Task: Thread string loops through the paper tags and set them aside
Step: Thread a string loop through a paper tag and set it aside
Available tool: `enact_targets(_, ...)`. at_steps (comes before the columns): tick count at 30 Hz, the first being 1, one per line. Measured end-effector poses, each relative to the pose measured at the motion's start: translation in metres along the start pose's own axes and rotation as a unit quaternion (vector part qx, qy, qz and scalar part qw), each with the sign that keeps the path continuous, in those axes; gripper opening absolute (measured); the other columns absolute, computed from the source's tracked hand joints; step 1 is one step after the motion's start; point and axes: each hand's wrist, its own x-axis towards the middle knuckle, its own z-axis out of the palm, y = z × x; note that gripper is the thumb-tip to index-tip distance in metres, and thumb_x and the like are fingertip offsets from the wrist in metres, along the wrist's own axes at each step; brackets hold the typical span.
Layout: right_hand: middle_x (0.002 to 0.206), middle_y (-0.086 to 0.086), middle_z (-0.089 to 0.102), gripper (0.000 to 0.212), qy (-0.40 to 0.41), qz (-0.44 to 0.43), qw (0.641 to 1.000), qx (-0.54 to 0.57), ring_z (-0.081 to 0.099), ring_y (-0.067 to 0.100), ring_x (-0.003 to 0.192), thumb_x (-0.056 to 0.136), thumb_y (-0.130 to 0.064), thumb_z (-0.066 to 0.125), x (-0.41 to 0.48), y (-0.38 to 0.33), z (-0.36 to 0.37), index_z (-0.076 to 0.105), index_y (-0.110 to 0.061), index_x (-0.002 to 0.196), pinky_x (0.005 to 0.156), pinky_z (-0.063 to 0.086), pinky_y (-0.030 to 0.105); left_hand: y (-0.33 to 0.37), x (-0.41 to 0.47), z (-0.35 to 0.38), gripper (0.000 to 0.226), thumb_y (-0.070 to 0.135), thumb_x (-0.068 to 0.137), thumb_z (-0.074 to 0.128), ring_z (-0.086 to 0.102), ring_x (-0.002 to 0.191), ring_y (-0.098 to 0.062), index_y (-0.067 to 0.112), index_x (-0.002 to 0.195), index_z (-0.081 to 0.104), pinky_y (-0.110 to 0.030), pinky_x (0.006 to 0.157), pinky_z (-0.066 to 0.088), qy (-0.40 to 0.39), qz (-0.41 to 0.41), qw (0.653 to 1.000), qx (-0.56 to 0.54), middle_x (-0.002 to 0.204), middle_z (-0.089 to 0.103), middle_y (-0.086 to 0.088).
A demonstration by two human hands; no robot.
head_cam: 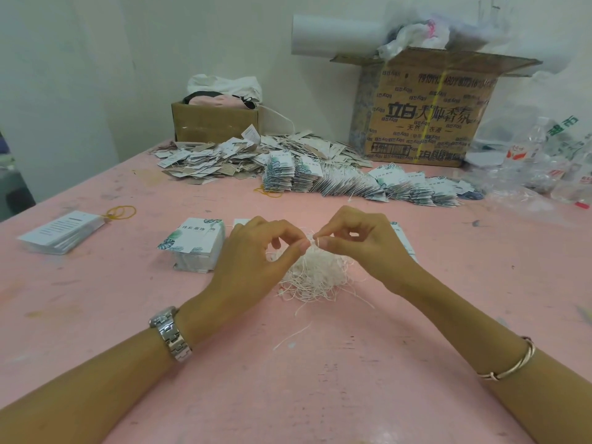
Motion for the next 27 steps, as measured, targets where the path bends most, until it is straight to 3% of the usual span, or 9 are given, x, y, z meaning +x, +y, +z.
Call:
enact_targets(2,0.076,0.029,0.042,0.011,-0.006,0.039,0.997,0.060,0.036,0.029,0.068,0.072,-0.022,0.084,0.001,-0.003,0.000,0.075,-0.017,0.078,0.062,0.037,0.032,0.000,0.000,0.000,0.008,0.036,0.090,0.068,0.055,0.084,-0.011,0.035,0.083,0.066,-0.037,0.087,0.040,0.002,-0.004,1.000,-0.010,0.080,0.067,0.018)
enact_targets(4,0.072,0.027,0.043,0.009,-0.006,0.084,0.993,0.087,0.035,0.023,0.063,0.070,-0.019,0.081,0.002,-0.002,-0.001,0.072,-0.020,0.069,0.057,0.030,0.022,0.000,0.000,0.000,0.008,0.034,0.090,0.068,0.055,0.084,-0.012,0.032,0.083,0.068,-0.037,0.084,0.042,0.007,-0.007,1.000,-0.019,0.077,0.067,0.017)
enact_targets(7,0.070,0.004,0.054,0.008,-0.001,0.128,0.982,0.138,0.041,0.009,0.057,0.072,-0.015,0.067,0.004,-0.001,-0.001,0.064,-0.019,0.066,0.053,0.032,0.019,0.000,0.001,-0.001,0.008,0.033,0.092,0.067,0.056,0.083,-0.011,0.030,0.085,0.068,-0.021,0.081,0.039,0.013,-0.029,0.999,-0.044,0.074,0.066,0.019)
enact_targets(11,0.078,0.006,0.066,0.021,0.037,0.140,0.968,0.203,0.050,0.012,0.062,0.091,-0.002,0.053,0.008,0.003,-0.005,0.054,-0.014,0.075,0.055,0.034,0.022,0.001,0.003,-0.002,0.011,0.028,0.094,0.063,0.057,0.074,-0.002,0.023,0.086,0.069,-0.003,0.070,0.035,0.014,-0.068,0.991,-0.114,0.070,0.065,0.010)
enact_targets(13,0.073,0.002,0.064,0.024,0.072,0.143,0.963,0.216,0.046,0.013,0.061,0.094,0.000,0.050,0.009,0.006,-0.008,0.053,-0.015,0.076,0.055,0.033,0.022,0.002,0.004,-0.003,0.014,0.025,0.095,0.062,0.056,0.070,0.000,0.021,0.084,0.070,-0.003,0.069,0.036,0.017,-0.076,0.986,-0.149,0.070,0.065,0.004)
enact_targets(17,0.064,-0.001,0.058,0.025,0.158,0.144,0.951,0.222,0.040,0.012,0.057,0.092,0.001,0.050,0.012,0.011,-0.016,0.050,-0.015,0.073,0.050,0.030,0.020,0.001,0.007,-0.005,0.015,0.031,0.094,0.060,0.052,0.065,0.003,0.026,0.084,0.069,-0.016,0.066,0.036,0.026,-0.100,0.977,-0.189,0.067,0.062,0.013)
enact_targets(23,0.058,0.003,0.047,0.011,0.242,0.229,0.934,0.129,0.030,0.011,0.047,0.056,-0.017,0.051,0.013,0.012,-0.026,0.041,-0.016,0.060,0.039,0.022,0.019,-0.002,0.007,-0.006,0.017,0.025,0.097,0.059,0.053,0.063,0.006,0.023,0.087,0.072,-0.005,0.060,0.036,0.044,-0.102,0.976,-0.190,0.067,0.064,0.017)
enact_targets(25,0.059,0.005,0.046,0.008,0.215,0.268,0.939,0.033,0.030,0.014,0.046,0.052,-0.019,0.050,0.012,0.011,-0.028,0.044,-0.014,0.055,0.043,0.023,0.020,-0.002,0.007,-0.006,0.017,0.028,0.096,0.059,0.054,0.062,0.006,0.023,0.087,0.073,-0.005,0.058,0.036,0.043,-0.102,0.975,-0.192,0.066,0.065,0.016)
enact_targets(27,0.062,0.005,0.045,0.013,0.139,0.285,0.943,-0.098,0.033,0.018,0.054,0.060,-0.021,0.056,0.010,0.014,-0.028,0.049,-0.012,0.055,0.053,0.026,0.026,-0.002,0.007,-0.006,0.018,0.036,0.092,0.061,0.055,0.064,0.005,0.026,0.085,0.074,-0.004,0.061,0.037,0.048,-0.106,0.974,-0.196,0.065,0.066,0.014)
